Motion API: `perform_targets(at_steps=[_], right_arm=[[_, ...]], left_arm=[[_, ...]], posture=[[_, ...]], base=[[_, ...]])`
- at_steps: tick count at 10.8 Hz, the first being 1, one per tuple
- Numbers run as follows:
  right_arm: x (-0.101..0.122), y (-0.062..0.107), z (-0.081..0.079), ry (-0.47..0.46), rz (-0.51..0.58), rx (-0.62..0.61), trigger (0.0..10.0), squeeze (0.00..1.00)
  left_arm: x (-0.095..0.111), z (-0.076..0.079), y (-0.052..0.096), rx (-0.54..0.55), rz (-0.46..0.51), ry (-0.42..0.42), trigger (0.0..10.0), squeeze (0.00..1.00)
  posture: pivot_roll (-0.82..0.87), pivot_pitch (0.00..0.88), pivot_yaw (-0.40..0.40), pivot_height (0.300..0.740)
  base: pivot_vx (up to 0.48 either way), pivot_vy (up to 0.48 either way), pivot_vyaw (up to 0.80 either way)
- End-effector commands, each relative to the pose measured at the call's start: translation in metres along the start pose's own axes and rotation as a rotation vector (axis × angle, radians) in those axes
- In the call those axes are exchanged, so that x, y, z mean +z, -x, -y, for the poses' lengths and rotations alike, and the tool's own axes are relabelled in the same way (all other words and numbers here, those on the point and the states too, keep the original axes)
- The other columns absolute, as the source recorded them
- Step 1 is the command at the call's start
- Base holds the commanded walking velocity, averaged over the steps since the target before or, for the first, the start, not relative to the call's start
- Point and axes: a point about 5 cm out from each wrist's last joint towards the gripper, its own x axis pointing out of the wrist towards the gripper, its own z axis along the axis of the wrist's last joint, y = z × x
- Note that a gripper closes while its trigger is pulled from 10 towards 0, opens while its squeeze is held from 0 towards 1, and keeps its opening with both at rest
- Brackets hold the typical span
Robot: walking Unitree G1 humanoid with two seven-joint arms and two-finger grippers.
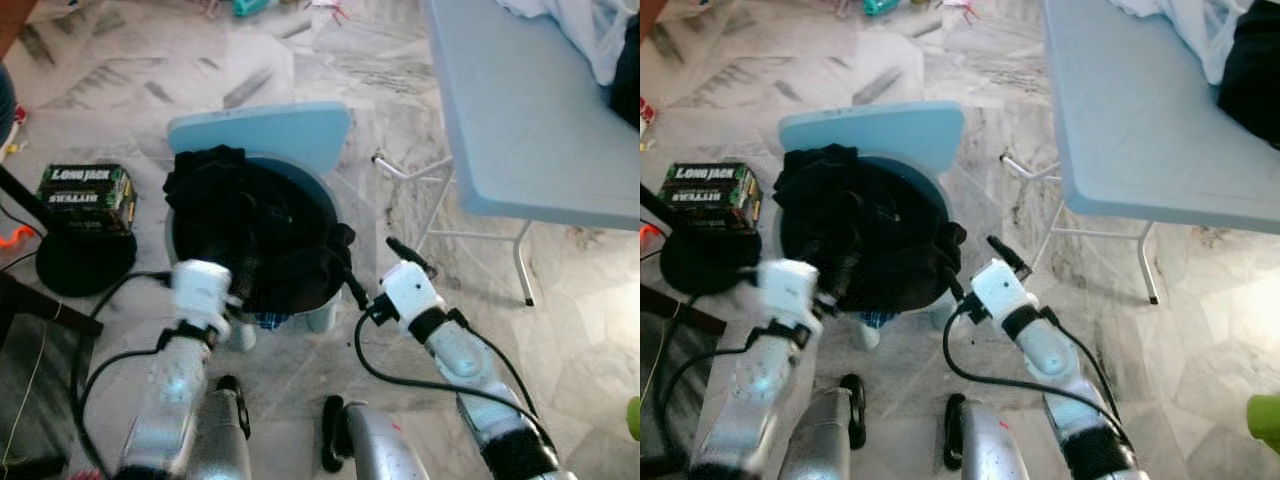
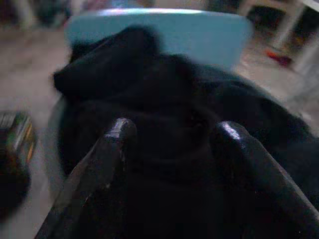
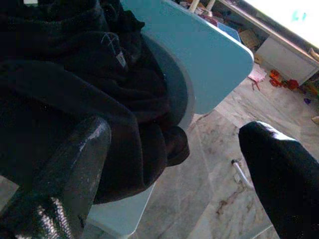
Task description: Hang hanger
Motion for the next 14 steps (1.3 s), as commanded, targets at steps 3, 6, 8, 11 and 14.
perform_targets(at_steps=[3, 6, 8, 11, 14], right_arm=[[-0.006, 0.008, -0.003, 0.001, -0.022, 0.013, 10.0, 0.00], [-0.005, 0.008, -0.004, 0.003, -0.019, 0.016, 10.0, 0.00], [-0.005, 0.008, -0.004, 0.006, -0.020, 0.020, 10.0, 0.00], [-0.005, 0.008, -0.005, 0.007, -0.021, 0.029, 10.0, 0.00], [-0.005, 0.007, -0.007, 0.011, -0.019, 0.048, 10.0, 0.00]], left_arm=[[-0.006, 0.014, -0.012, 0.008, -0.077, 0.233, 10.0, 0.00], [-0.003, 0.032, -0.021, -0.035, -0.109, 0.433, 10.0, 0.00], [-0.002, 0.037, -0.021, -0.074, -0.122, 0.474, 10.0, 0.00], [-0.001, 0.039, -0.013, -0.118, -0.132, 0.531, 10.0, 0.00], [-0.008, 0.031, -0.011, -0.051, -0.172, 0.597, 10.0, 0.00]], posture=[[0.02, 0.224, -0.113, 0.740], [0.01, 0.227, -0.117, 0.740], [0.01, 0.227, -0.118, 0.740], [0.01, 0.232, -0.123, 0.740], [0.01, 0.232, -0.134, 0.740]], base=[[0.000, 0.000, 0.00], [0.000, 0.000, 0.00], [0.000, 0.000, 0.00], [0.000, 0.000, 0.00], [0.000, 0.000, 0.00]])
